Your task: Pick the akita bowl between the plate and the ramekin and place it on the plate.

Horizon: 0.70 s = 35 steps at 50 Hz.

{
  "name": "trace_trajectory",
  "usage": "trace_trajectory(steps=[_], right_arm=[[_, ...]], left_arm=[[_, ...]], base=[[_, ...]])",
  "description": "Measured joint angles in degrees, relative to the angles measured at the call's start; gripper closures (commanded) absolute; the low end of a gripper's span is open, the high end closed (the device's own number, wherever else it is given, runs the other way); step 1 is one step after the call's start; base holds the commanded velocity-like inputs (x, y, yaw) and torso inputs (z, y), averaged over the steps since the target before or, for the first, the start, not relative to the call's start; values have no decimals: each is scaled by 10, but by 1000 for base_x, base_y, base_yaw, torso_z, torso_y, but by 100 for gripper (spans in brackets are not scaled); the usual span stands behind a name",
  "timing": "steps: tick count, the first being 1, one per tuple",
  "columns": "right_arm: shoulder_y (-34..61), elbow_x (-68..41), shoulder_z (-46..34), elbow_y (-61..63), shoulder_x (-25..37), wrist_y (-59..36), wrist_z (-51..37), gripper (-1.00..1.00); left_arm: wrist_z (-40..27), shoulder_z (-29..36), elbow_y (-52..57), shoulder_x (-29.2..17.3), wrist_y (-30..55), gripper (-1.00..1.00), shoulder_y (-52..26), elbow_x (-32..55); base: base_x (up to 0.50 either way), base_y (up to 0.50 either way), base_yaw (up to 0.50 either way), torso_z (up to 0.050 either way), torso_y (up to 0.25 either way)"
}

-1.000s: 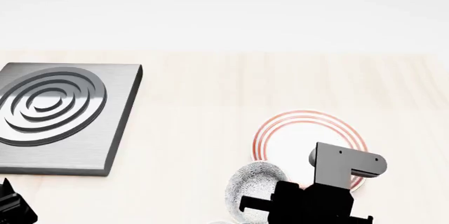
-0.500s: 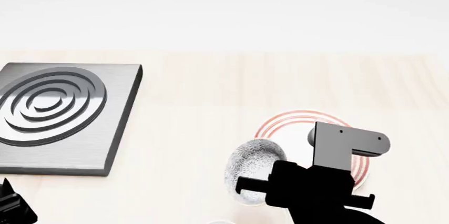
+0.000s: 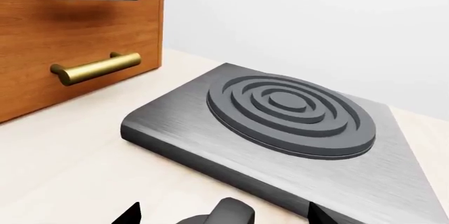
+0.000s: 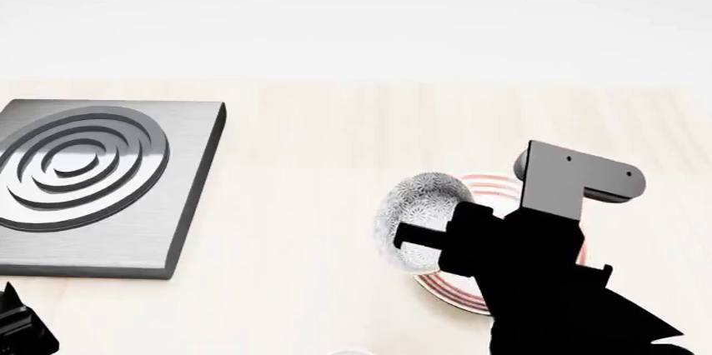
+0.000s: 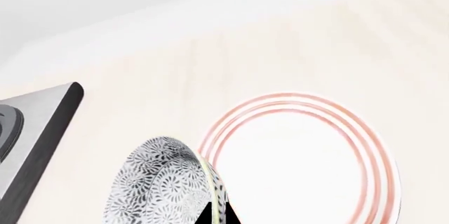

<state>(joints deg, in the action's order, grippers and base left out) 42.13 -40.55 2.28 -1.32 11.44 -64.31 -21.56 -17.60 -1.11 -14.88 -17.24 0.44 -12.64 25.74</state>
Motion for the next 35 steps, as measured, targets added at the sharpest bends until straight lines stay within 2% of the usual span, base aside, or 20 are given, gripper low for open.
trace_trajectory(steps=[35], right_arm=[[115, 34, -12, -191, -4, 67, 28, 100]], left_arm=[[-3, 3, 1, -2, -2, -100, 1, 4]], base=[[0, 0, 0, 0, 1]])
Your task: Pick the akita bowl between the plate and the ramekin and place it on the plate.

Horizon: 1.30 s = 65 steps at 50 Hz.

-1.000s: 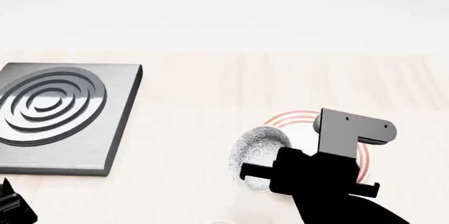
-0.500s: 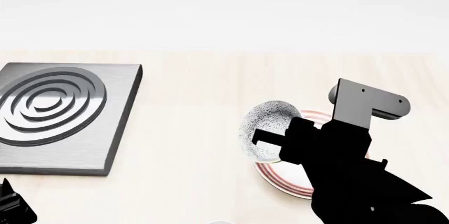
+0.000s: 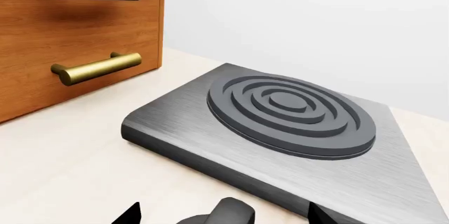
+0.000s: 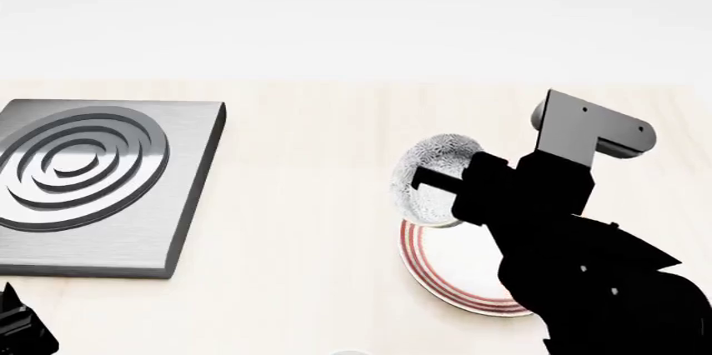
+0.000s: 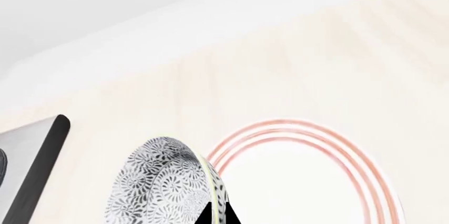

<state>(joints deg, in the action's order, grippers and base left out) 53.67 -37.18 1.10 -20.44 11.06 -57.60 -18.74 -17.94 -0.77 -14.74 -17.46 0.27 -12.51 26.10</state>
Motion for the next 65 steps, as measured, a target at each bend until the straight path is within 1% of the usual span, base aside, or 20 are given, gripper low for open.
trace_trajectory(steps=[21, 33, 47, 56, 65], right_arm=[[68, 24, 1, -161, -6, 73, 26, 100], [112, 36, 13, -283, -6, 133, 42, 100], [174, 50, 26, -453, -9, 225, 73, 100], [192, 63, 52, -511, -10, 259, 76, 100], [194, 99, 102, -535, -13, 275, 77, 100]], left_arm=[[-2, 2, 3, -2, 1, -100, 0, 3], [-2, 3, 1, -3, 1, -100, 0, 5], [-3, 5, -1, -3, -1, -100, -2, 5], [-3, 6, -3, -3, -2, -100, -2, 6], [-4, 7, -1, -4, -2, -100, -1, 7]], base=[[0, 0, 0, 0, 0], [0, 0, 0, 0, 0], [0, 0, 0, 0, 1], [0, 0, 0, 0, 0], [0, 0, 0, 0, 0]])
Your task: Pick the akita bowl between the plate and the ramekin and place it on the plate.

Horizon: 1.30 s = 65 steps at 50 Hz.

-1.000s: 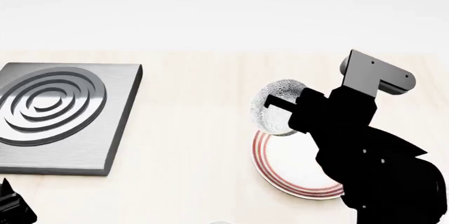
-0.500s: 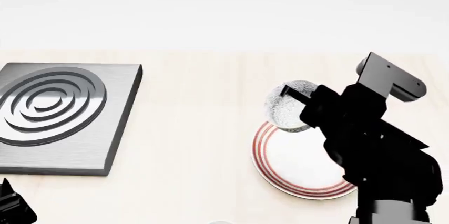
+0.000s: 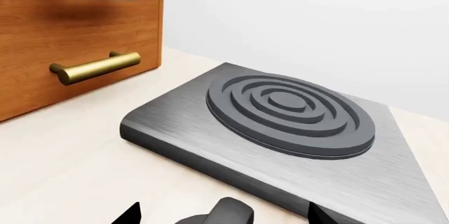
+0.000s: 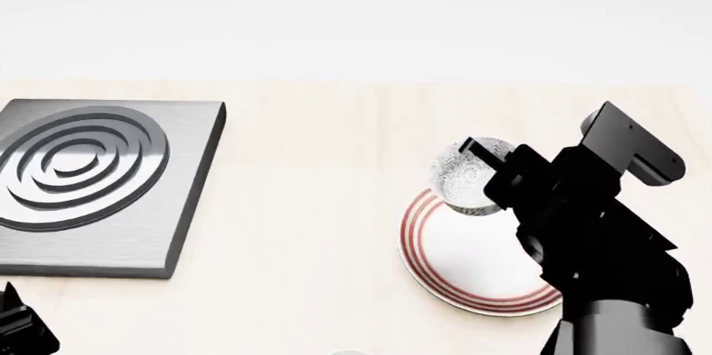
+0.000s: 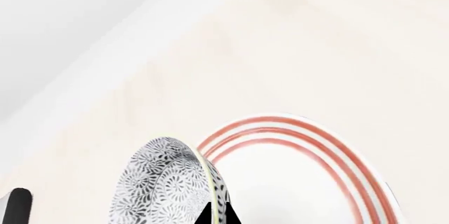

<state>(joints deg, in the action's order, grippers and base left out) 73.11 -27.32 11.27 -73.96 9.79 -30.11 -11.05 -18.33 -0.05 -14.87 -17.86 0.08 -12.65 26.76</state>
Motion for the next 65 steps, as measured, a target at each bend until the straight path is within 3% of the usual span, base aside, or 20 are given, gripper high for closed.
trace_trajectory(steps=[37, 65], right_arm=[[-9, 209, 258, -10, -22, 46, -19, 100], [-18, 267, 328, -10, -28, 30, -32, 100]], left_arm=[[-1, 4, -6, -2, -5, -100, -3, 2], [-2, 7, -8, -3, -7, -100, -4, 4]], base=[[0, 0, 0, 0, 1], [0, 0, 0, 1, 0]])
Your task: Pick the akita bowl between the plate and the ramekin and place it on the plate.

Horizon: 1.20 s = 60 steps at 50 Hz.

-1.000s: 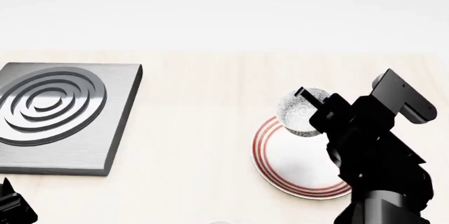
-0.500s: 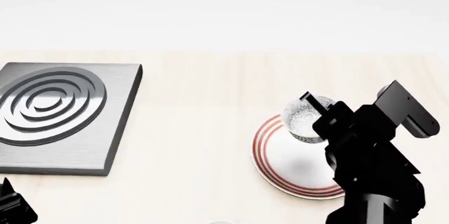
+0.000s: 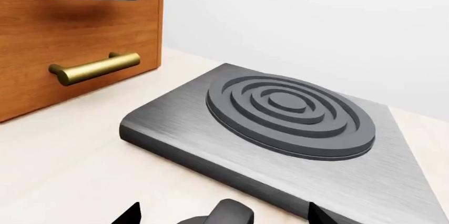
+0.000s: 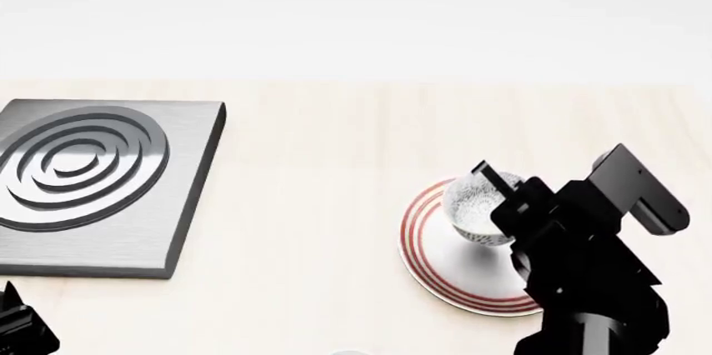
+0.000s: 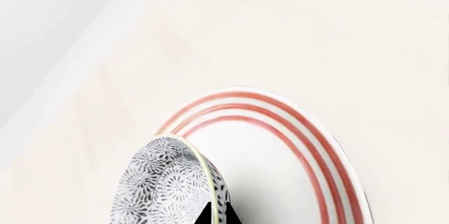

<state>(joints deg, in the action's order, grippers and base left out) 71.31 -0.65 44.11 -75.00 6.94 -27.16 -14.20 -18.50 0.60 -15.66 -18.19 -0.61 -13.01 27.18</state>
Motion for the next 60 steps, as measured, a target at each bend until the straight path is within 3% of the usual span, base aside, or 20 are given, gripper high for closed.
trace_trajectory(steps=[26, 27, 60], right_arm=[[-8, 15, 2, 0, -1, -1, -2, 100], [-8, 15, 1, 0, -1, -2, -2, -100], [26, 23, -54, 0, -1, -23, -11, -100]], left_arm=[[-3, 2, 1, -2, -2, -100, 1, 2], [-3, 2, 1, -1, -2, -100, 1, 2], [-8, 3, -1, -3, -5, -100, -1, 4]], base=[[0, 0, 0, 0, 0], [0, 0, 0, 0, 0], [0, 0, 0, 0, 0]])
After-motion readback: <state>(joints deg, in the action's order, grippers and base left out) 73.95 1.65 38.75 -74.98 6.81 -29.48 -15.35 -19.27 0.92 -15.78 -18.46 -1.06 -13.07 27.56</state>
